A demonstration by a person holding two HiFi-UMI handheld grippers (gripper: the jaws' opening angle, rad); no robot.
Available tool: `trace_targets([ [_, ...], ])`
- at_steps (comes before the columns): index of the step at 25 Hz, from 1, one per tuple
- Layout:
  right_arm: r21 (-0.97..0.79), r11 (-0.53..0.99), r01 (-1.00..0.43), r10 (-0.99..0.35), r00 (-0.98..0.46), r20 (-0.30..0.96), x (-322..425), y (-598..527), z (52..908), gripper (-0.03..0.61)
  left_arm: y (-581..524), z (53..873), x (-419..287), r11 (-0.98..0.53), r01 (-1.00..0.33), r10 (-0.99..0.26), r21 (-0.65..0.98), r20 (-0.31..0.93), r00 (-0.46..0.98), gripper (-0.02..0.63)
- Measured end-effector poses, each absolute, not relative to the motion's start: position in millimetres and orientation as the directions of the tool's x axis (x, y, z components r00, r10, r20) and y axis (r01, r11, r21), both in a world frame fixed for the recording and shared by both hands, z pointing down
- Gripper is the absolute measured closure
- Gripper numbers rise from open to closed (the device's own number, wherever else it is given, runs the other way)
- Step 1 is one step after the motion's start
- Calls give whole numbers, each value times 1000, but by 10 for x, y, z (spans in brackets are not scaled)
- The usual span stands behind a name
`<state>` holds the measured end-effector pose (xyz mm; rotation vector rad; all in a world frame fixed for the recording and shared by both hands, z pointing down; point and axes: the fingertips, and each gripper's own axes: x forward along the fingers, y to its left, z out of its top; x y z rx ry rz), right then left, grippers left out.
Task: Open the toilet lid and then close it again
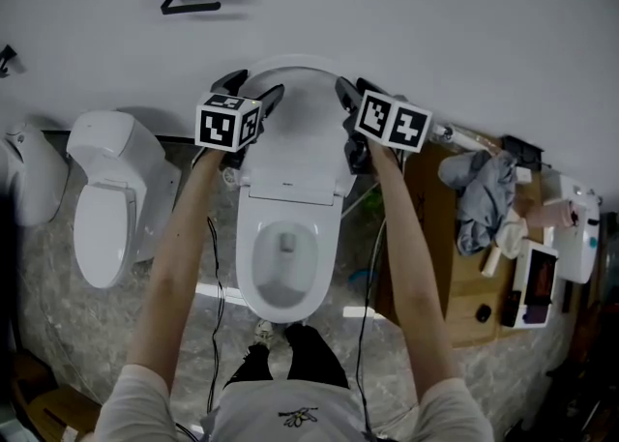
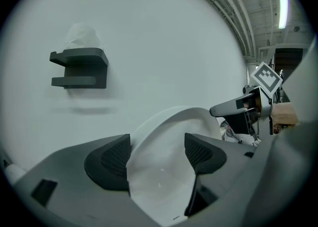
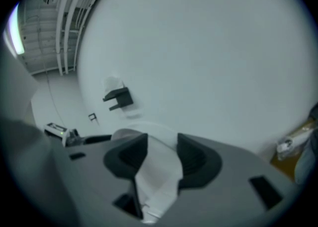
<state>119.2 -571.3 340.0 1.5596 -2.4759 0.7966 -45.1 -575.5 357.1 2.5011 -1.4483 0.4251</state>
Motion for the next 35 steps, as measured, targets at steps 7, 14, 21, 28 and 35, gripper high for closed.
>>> trace_targets([
  [7,-293,409,-864,-769,-499,400,1118,-5550,3316,364,-5645,3338,-523,-469,-882,-837,44,297,460,256],
  [14,-137,406,-903,-876,-428,222,951,-4661,2773,407,-4855,2625,-689,-424,-899,-896,111,93,434,256],
  [21,61,298,-953,-953,-293,82,897,-3304,2309,497,-3536,2205,-861,-421,-901,-906,105,-14,422,256],
  [28,-22,235,-972,-969,-232,-81,923,-2134,1859,538,-2374,2049,-1029,-273,-960,-956,-67,-90,279,586],
  [35,-2,222,-975,-975,-222,1,733,-1373,2315,548,-1688,2342,-1021,-322,-946,-946,-20,-22,323,589],
])
